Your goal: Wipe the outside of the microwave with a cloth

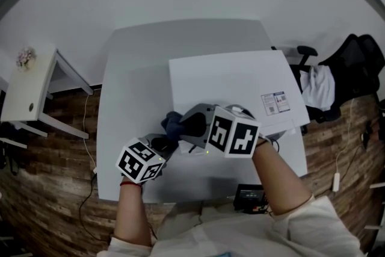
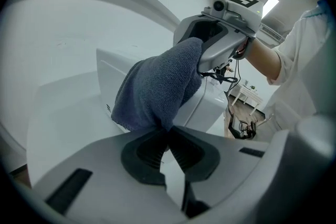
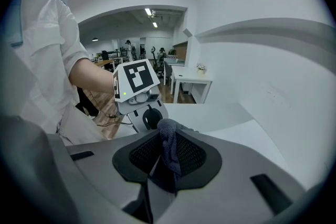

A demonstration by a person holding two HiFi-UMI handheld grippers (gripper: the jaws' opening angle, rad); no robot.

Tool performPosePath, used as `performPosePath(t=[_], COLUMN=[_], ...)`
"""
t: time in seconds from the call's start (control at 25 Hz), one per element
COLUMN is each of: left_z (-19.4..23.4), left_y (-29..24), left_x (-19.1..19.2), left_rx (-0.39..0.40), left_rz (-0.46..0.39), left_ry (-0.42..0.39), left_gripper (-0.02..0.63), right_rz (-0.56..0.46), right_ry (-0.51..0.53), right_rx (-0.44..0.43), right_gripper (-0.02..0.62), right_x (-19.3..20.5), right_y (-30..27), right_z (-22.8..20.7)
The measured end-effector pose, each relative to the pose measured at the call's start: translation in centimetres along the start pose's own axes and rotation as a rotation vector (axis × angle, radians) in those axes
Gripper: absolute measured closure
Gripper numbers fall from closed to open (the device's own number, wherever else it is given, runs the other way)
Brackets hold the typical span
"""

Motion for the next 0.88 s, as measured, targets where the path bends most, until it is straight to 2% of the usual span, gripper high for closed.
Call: performPosePath(t=[0.32,0.52,0.72,0.88], left_z=[-0.9,-0.2,0.9,2.5], left_y=[0.5,0.3,0.0,-0.1], left_x=[0.2,0.1,-0.5,-1.2], left_rx=[0.017,0.002,0.005,-0.036], left_rz=[0.004,-0.007,0.035,0.015], left_ry=[-0.014,-0.013,-0.054,-0.049], left_gripper=[0.591,0.591,0.591,0.591], right_rz=[0.009,0.051,0.063,0.067], right_ry=[0.017,0.104,0.098,0.086], right_rx=[-0.033,0.004,0.029,0.07], right_gripper=[0.5,0.501,0.5,0.502], right_x=[0.2,-0.5,-0.5,-0.7], right_y=[0.6,0.2,0.0,-0.3], right_z=[1.5,1.1,-0.5,-2.1])
Point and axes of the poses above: the fingertips, and each gripper's own axes: y backward along the fingers, z to its left, x out of its underside, the point moved 5 cm from there along y, backward along the fingers, and after that the axes turned 6 degrees about -y, right-handed, at the moved point
